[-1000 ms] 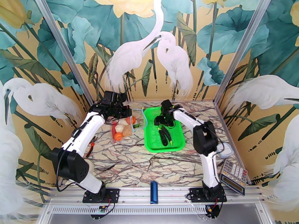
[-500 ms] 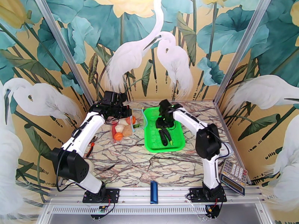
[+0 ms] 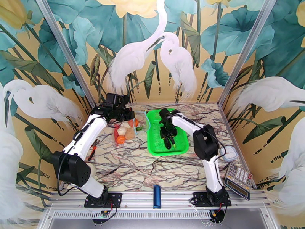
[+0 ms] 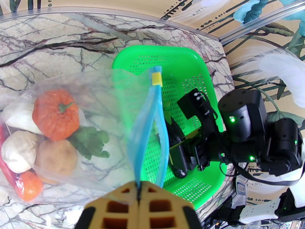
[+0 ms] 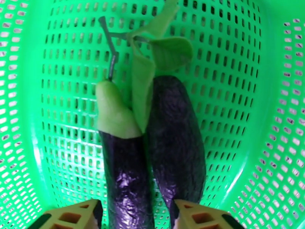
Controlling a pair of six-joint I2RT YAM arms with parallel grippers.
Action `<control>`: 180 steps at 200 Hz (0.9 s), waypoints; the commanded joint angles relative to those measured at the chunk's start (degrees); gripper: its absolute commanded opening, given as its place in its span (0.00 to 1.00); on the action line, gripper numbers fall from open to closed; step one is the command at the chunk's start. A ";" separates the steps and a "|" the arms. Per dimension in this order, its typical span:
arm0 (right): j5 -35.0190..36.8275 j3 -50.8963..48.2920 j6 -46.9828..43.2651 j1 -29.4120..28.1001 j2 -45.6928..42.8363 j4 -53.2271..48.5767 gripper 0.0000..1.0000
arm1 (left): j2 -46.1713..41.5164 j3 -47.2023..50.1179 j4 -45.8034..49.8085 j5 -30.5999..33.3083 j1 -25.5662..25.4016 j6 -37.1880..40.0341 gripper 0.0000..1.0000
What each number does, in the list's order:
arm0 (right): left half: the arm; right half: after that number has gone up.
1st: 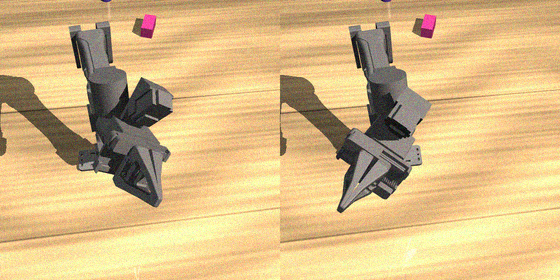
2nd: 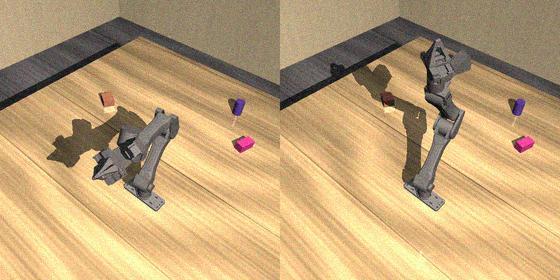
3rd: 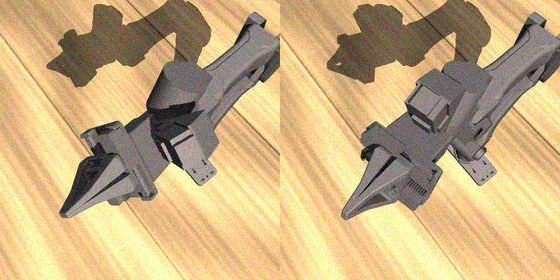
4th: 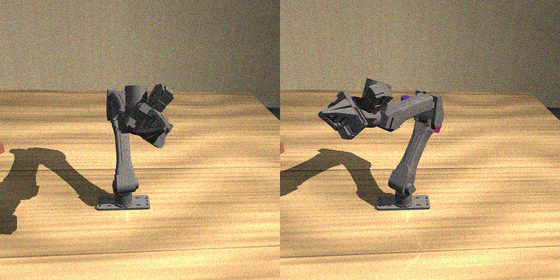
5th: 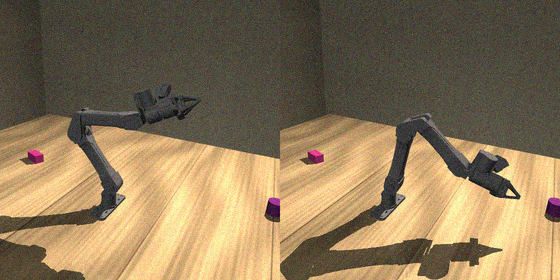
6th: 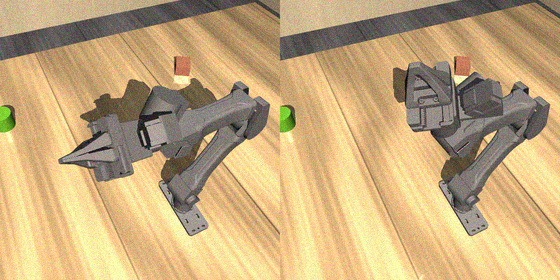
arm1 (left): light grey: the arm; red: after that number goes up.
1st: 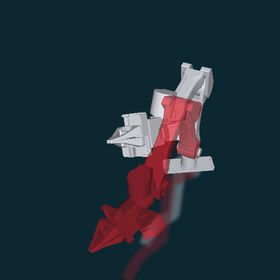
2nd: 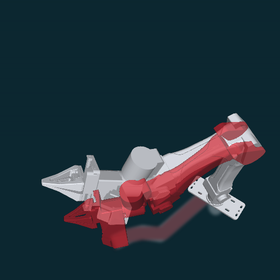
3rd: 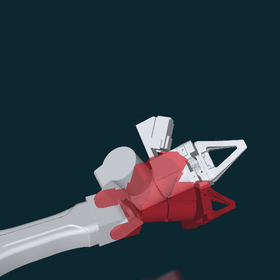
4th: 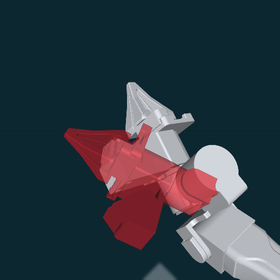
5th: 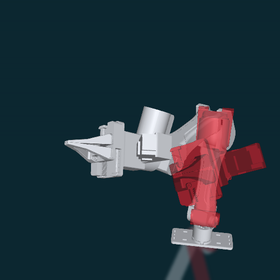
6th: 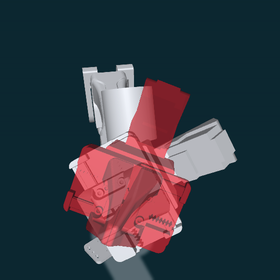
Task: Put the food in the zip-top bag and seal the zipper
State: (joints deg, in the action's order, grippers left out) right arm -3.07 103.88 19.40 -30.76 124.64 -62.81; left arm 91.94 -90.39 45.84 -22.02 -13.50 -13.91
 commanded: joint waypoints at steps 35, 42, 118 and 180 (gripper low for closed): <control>-0.38 1.76 -1.20 -0.79 2.47 -1.20 0.51 | -0.49 -0.06 -0.15 0.05 0.44 0.20 0.00; -0.04 1.64 -1.12 -0.96 2.38 -1.22 0.51 | -0.49 -0.11 -0.21 0.05 0.40 0.17 0.00; -0.30 3.48 -1.11 -1.24 4.85 -2.65 0.51 | 0.15 -0.53 -0.32 -0.39 0.44 0.44 0.00; -0.70 5.02 -1.02 -1.15 6.52 -3.16 0.36 | -0.02 0.25 -0.25 -0.57 0.40 0.65 0.00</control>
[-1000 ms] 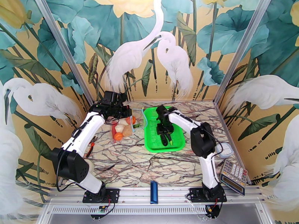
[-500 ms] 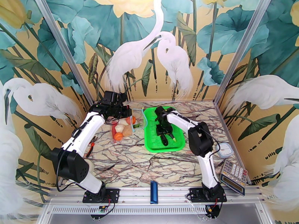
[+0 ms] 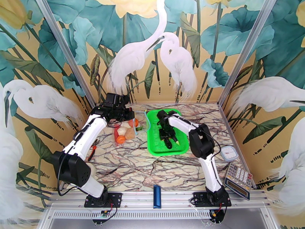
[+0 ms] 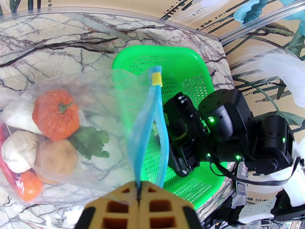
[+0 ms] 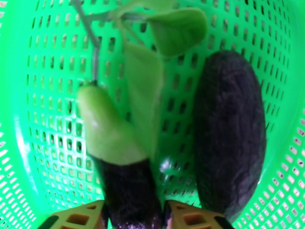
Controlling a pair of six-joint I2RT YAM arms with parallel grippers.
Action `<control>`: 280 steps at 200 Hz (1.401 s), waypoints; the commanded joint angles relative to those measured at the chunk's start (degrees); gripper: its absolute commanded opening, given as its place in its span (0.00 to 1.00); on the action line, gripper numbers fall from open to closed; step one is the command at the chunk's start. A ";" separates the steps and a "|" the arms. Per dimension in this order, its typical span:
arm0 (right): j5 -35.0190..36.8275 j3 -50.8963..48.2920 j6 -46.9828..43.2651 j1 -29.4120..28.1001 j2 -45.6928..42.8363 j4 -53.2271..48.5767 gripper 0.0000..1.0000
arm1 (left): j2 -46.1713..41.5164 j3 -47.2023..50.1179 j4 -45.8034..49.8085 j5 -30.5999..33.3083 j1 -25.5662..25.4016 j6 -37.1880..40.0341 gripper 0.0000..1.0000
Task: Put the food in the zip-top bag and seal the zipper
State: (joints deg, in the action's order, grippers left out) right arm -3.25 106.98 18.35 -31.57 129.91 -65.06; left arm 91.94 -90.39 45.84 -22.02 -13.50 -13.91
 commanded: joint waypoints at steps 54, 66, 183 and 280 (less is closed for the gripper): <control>-3.76 1.83 4.56 0.81 -7.82 6.07 0.30 | -0.45 0.24 0.30 -0.64 0.45 0.96 0.00; -4.46 1.96 5.93 1.16 -11.15 8.66 0.29 | -0.36 0.25 0.28 -0.65 0.49 0.92 0.00; 3.02 -12.95 23.76 -9.05 -29.43 54.38 0.24 | 2.25 -3.16 0.06 -2.14 0.46 -1.03 0.00; 16.72 -14.22 20.43 -14.82 -23.81 55.89 0.25 | 1.05 -3.45 -1.23 -3.34 0.49 -2.61 0.00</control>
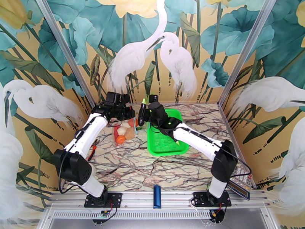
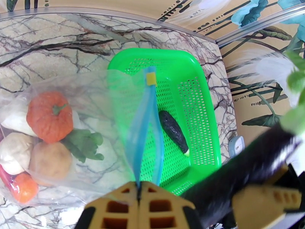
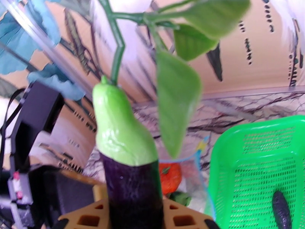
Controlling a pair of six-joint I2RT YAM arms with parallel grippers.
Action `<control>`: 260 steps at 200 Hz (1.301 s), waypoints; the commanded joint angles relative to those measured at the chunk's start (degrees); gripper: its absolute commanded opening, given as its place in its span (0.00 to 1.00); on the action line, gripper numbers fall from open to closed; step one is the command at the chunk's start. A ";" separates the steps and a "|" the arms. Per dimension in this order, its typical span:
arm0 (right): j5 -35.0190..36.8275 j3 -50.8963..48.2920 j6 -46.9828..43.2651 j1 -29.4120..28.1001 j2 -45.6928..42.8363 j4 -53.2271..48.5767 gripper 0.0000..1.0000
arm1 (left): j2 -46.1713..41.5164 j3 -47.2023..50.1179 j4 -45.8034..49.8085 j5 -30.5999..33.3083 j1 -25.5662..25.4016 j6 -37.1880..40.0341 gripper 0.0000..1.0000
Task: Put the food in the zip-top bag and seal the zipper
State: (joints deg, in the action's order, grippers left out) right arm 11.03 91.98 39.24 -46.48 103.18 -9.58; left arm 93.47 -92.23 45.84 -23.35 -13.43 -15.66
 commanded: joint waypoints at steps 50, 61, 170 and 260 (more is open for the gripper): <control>-1.99 5.53 -0.77 -0.02 7.99 -4.00 0.26 | -0.45 -2.53 -2.76 -3.47 0.43 -2.30 0.00; -2.78 6.44 -0.75 -0.09 8.70 -4.84 0.26 | -0.39 -2.73 -2.87 -3.54 0.47 -2.45 0.00; -12.34 15.30 -3.49 -0.19 12.64 -13.45 0.66 | 0.22 -4.12 -3.39 -4.93 1.13 -2.64 0.00; -10.33 11.41 -14.23 5.13 -0.43 -24.68 0.56 | -0.13 -4.89 -2.07 -5.17 1.39 -1.80 0.00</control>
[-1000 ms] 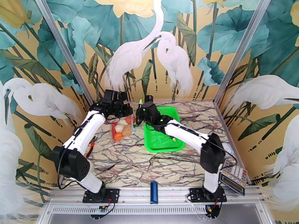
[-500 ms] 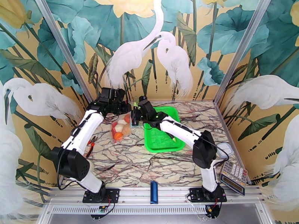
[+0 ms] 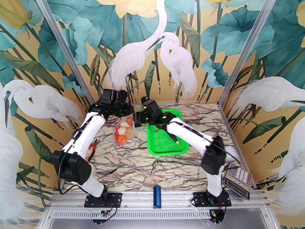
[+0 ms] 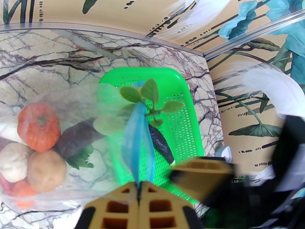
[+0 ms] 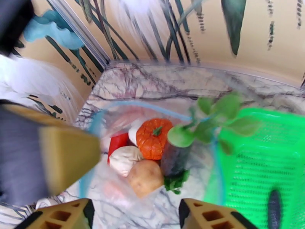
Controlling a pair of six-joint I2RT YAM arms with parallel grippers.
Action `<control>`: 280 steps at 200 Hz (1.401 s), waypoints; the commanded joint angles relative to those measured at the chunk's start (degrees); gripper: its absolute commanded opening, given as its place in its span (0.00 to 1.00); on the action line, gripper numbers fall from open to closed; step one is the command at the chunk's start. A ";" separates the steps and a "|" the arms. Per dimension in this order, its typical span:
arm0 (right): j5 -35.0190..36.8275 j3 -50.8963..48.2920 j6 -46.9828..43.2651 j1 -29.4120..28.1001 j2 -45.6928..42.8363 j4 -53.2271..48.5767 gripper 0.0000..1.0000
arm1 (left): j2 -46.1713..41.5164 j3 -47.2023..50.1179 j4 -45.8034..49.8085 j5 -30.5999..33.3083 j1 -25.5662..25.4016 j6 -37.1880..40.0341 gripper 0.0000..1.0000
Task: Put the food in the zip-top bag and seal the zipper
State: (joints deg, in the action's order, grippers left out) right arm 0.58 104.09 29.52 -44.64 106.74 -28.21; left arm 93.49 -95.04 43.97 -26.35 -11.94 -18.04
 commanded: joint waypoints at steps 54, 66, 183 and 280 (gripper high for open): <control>-16.19 -1.26 -5.24 10.31 0.38 -12.76 0.52 | -0.64 -1.65 -0.20 -2.07 -0.07 0.54 0.00; -19.90 -1.13 -3.87 10.76 2.03 -12.04 0.54 | -0.72 -1.55 -0.20 -2.04 -0.10 0.48 0.00; -27.12 -2.01 6.12 11.05 8.75 -2.78 0.31 | -1.87 1.32 0.96 -0.08 -0.01 0.20 0.00; -26.73 -4.52 14.78 12.75 8.85 7.61 0.00 | 0.72 3.00 3.83 2.36 0.29 1.60 0.00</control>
State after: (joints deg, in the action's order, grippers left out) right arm -26.02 100.71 41.45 -32.21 115.83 -25.54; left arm 93.34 -92.60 45.30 -25.43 -11.94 -17.85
